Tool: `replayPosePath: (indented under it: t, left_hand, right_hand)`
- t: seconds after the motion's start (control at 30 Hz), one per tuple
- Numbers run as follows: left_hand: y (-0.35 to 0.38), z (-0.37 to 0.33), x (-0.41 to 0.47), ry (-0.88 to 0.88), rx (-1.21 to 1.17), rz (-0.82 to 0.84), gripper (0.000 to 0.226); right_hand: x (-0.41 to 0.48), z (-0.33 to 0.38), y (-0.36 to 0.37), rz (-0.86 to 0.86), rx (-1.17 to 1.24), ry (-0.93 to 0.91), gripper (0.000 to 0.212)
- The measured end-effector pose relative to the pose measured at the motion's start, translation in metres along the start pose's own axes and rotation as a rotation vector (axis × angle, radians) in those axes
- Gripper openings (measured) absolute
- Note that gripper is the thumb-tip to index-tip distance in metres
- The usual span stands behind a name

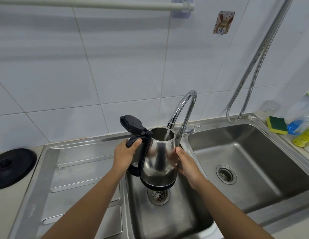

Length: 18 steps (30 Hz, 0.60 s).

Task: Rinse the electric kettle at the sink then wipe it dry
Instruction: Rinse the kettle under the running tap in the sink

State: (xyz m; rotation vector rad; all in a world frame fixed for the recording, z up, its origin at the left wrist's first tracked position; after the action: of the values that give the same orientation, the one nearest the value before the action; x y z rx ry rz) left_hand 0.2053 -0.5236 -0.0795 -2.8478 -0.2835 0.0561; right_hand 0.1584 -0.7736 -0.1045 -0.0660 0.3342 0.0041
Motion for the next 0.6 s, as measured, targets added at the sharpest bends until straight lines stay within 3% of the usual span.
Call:
replayPosePath:
  t: [0.6]
  left_hand:
    - [0.0008,0.0032,0.0059,-0.012,-0.008,-0.014,0.042]
  right_hand:
    - [0.007,0.0016,0.0006,0.017,0.008,0.01,0.038]
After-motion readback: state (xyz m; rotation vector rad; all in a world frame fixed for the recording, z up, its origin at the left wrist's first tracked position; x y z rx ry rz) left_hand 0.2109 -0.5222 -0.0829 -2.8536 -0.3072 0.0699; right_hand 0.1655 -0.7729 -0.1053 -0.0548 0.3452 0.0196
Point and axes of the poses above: each hand's wrist, its own x-axis towards the middle knuckle, its own y-axis out of the palm, z = x × y, the point moved 9 cm from there along x, towards the middle knuckle, and after that the axes turned 3 degrees about y, right-handed, at the moved point
